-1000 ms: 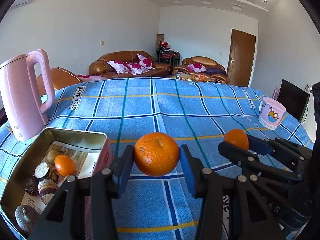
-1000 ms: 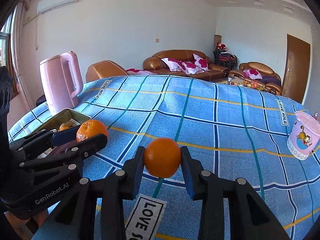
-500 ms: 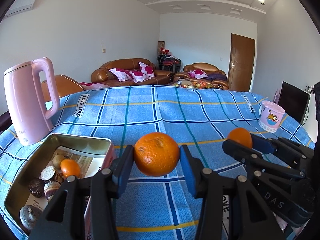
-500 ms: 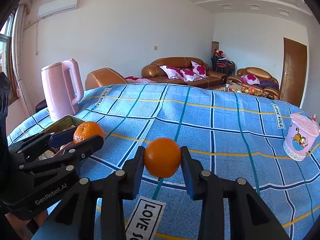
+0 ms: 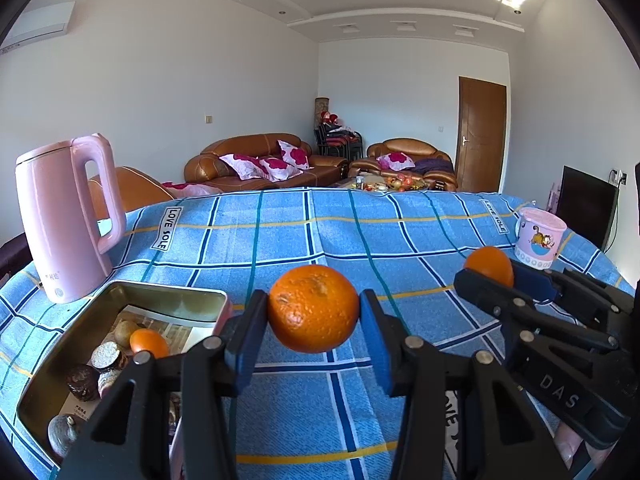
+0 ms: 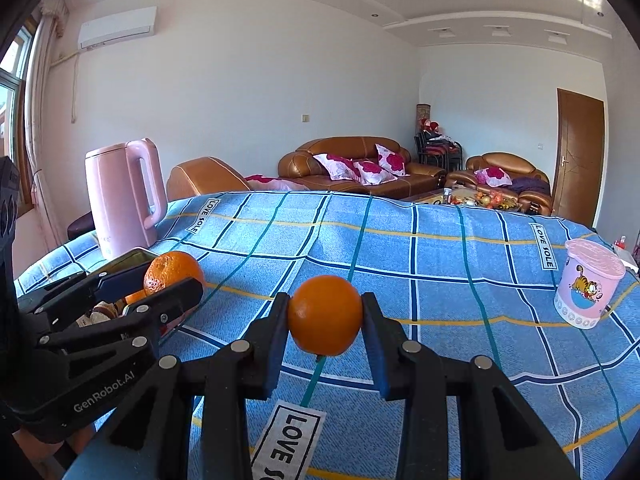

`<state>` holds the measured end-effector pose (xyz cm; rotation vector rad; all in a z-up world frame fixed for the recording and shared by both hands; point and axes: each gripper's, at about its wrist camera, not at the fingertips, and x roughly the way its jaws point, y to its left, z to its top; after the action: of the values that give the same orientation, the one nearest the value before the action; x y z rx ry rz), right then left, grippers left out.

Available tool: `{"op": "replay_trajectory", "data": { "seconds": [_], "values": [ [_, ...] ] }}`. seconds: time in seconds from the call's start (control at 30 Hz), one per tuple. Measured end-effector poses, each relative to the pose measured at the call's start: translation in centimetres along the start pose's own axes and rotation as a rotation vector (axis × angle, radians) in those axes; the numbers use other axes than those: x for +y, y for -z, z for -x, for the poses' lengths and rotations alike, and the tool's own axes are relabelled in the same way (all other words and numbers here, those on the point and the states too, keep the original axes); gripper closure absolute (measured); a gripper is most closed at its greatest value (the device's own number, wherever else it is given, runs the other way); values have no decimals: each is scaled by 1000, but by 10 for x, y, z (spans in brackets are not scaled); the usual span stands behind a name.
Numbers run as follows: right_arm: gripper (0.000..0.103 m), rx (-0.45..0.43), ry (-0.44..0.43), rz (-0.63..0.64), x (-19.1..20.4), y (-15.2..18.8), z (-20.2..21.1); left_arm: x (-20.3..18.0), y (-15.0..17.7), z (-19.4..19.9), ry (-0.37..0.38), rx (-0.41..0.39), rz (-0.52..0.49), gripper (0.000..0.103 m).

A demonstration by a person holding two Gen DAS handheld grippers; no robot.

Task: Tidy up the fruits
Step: 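Carry both oranges over the pink tin box with both tools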

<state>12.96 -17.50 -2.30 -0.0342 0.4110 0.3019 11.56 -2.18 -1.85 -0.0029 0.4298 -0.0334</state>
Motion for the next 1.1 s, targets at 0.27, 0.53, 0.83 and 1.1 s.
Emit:
{"op": "replay_trajectory", "data": {
  "seconds": [0.27,0.53,0.83,1.1],
  "values": [
    [65,-50,8,0,2,-1,9,-3,1,10,-14,-46,-16,54],
    [65,-97,17,15,6,2,20,-5,2,18,-22,-75,-32,54],
    [65,-98,19,17,12,4,28,2,5,28,-18,-89,-10,54],
    [65,-65,-26,48,33,7,28,26,13,45,-26,-84,36,54]
  ]
}}
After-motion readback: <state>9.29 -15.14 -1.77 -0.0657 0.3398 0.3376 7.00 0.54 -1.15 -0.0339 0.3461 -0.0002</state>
